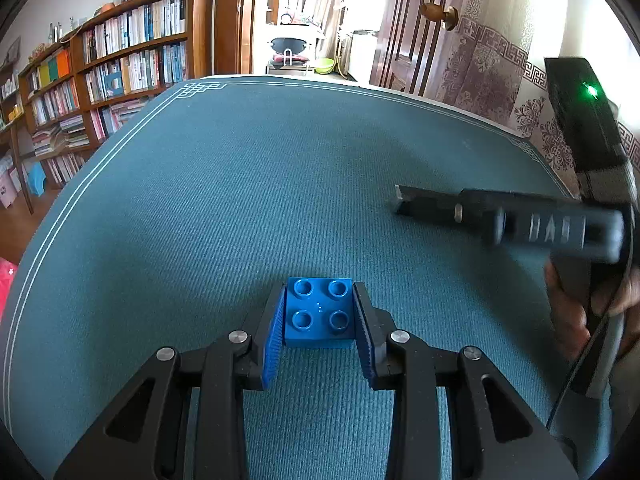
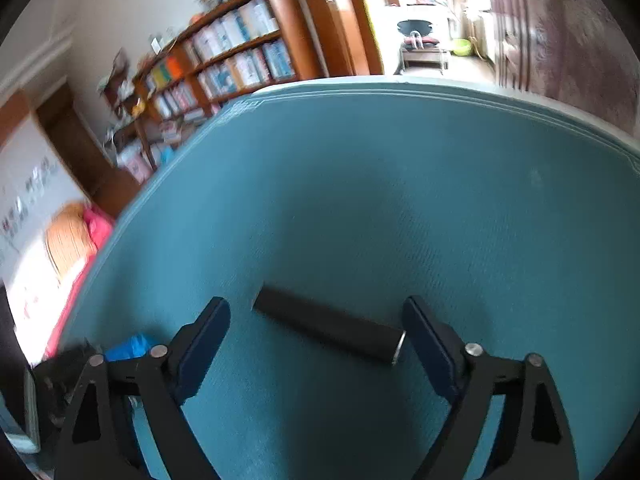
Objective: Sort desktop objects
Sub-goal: 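Grasp the blue Lego brick with the left gripper while the right gripper grasps the black bar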
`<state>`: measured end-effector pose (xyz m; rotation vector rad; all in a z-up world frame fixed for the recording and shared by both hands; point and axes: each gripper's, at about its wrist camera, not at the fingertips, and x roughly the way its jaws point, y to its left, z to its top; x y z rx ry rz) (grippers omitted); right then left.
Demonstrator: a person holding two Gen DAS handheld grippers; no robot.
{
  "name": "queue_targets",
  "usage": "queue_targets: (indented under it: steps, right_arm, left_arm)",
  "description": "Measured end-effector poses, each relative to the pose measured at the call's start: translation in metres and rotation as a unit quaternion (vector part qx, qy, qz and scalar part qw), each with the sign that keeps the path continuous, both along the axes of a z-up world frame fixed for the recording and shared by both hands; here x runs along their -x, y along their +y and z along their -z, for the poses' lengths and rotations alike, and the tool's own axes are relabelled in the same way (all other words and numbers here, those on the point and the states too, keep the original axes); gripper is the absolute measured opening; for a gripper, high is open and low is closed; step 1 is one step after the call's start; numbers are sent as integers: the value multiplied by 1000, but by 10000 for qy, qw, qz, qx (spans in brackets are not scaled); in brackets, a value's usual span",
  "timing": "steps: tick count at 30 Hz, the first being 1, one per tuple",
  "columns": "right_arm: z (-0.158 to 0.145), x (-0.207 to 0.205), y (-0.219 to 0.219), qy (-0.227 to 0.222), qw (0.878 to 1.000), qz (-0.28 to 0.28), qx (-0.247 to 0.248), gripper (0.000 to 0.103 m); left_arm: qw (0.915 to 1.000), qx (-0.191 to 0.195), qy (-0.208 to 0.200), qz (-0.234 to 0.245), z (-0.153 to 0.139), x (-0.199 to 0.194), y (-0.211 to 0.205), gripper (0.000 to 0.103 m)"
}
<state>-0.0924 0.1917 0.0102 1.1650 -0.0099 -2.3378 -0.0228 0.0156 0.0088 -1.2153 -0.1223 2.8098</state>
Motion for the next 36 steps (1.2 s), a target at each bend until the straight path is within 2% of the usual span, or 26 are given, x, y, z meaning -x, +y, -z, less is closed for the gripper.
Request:
queue_targets:
  steps: [2,3,5,8,11,15,16,17,22,30,36]
  right_arm:
    - [0,-13,-10,120,9988,-197,-435,64]
    - [0,-18,-13,150,9980,-281,-545,61]
    - [0,-25,-20,163,9967,-458,-648,47]
    - [2,-34,-33,259,9936,-554,-946,36]
    - [3,-37,-44,465,9905,-459,-1212,36]
    - [4,-32,-52,577,9911,-239,-1176,36]
    - [5,-31,-48,572,9916,-174,-1147,33]
    - [5,-32,-48,580,9918,-100,-1137,24]
    - [2,-40,-44,491,9930,64,-1073,22]
    - [-3,-84,7,146,9963,710,-465,22]
    - [-17,-131,56,170,9923,1229,-29,22]
  left_arm:
    - [10000,21,0,0,0,0,0,35]
    - [10000,35,0,1,0,0,1,35]
    - [10000,18,0,2,0,0,0,35]
    - [10000,26,-2,1,0,1,0,35]
    - [10000,28,-3,2,0,1,1,35]
    - [10000,31,-4,1,0,1,0,35]
    - [10000,31,-3,0,0,1,0,35]
    - [10000,30,-3,0,0,1,1,35]
    - [10000,55,-2,-2,0,1,1,35]
    - [9999,46,41,97,-2,-4,7,35]
    - [9995,-103,87,274,-9,-10,15,35]
